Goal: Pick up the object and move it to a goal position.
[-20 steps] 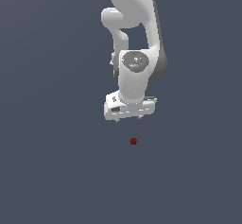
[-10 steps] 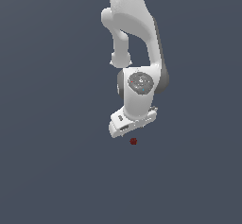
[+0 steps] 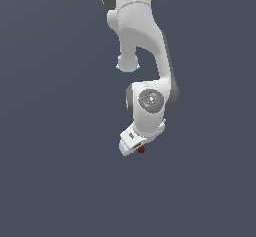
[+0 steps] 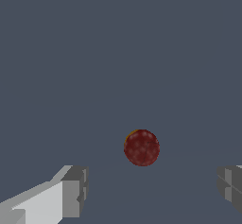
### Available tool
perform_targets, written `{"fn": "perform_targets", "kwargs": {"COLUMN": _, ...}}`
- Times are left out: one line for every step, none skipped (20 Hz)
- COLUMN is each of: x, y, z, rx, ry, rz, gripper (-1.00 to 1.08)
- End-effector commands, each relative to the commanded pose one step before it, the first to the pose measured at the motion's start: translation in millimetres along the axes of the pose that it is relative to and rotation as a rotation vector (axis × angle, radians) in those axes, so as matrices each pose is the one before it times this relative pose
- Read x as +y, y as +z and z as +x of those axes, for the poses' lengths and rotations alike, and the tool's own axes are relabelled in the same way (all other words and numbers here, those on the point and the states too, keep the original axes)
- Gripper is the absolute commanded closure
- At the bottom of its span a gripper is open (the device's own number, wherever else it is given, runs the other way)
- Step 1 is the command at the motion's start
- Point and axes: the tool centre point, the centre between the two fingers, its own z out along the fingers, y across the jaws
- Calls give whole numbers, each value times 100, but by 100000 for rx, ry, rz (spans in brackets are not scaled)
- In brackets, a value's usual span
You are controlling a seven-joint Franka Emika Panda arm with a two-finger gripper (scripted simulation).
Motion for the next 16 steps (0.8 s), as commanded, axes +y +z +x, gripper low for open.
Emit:
{"fn": "perform_targets", "kwargs": {"x": 20, "y": 276, "z": 223, "rx": 143, "ry": -1605, "rz": 52, "gripper": -92}}
{"fn": "perform_targets", "kwargs": {"x": 2, "y": 48, "z": 28, "rx": 11, "ry": -228, "rz": 15, "gripper": -92}}
{"fn": "perform_targets", "kwargs": {"x": 5, "y": 16, "z": 7, "rx": 3, "ry": -69, "rz": 4, "gripper": -92}}
{"fn": "perform_targets", "kwargs": {"x": -24, "y": -50, "z": -78, "rx": -92, "ry": 479, "rz": 16, "gripper": -92}}
{"fn": "perform_targets", "kwargs": {"x": 2, "y": 39, "z": -1, "rx": 0, "ry": 0, "rz": 0, "gripper": -92}}
{"fn": "perform_targets", "kwargs": {"x": 6, "y": 116, "z": -4, "rx": 0, "ry": 0, "rz": 0, "gripper": -92}}
{"fn": "perform_targets", "kwargs": {"x": 10, "y": 192, "z": -7, "rx": 0, "ry": 0, "rz": 0, "gripper": -92}}
{"fn": "perform_targets", "kwargs": {"x": -27, "y": 261, "z": 12, "rx": 11, "ry": -68, "rz": -4, "gripper": -92}}
{"fn": "perform_targets", "kwargs": {"x": 18, "y": 344, "z": -14, "rx": 0, "ry": 0, "rz": 0, "gripper": -92}}
{"fn": "perform_targets", "kwargs": {"x": -21, "y": 411, "z": 4, "rx": 10, "ry": -68, "rz": -4, "gripper": -92}}
{"fn": "perform_targets", "kwargs": {"x": -18, "y": 485, "z": -1, "rx": 10, "ry": -68, "rz": -4, "gripper": -92}}
{"fn": "perform_targets", "kwargs": {"x": -16, "y": 556, "z": -6, "rx": 10, "ry": -68, "rz": -4, "gripper": -92}}
{"fn": "perform_targets", "kwargs": {"x": -14, "y": 607, "z": -10, "rx": 10, "ry": -68, "rz": -4, "gripper": -92}}
{"fn": "perform_targets", "kwargs": {"x": 25, "y": 552, "z": -29, "rx": 0, "ry": 0, "rz": 0, "gripper": -92}}
{"fn": "perform_targets", "kwargs": {"x": -36, "y": 458, "z": 10, "rx": 14, "ry": -96, "rz": -5, "gripper": -92}}
{"fn": "perform_targets", "kwargs": {"x": 21, "y": 385, "z": -13, "rx": 0, "ry": 0, "rz": 0, "gripper": -92}}
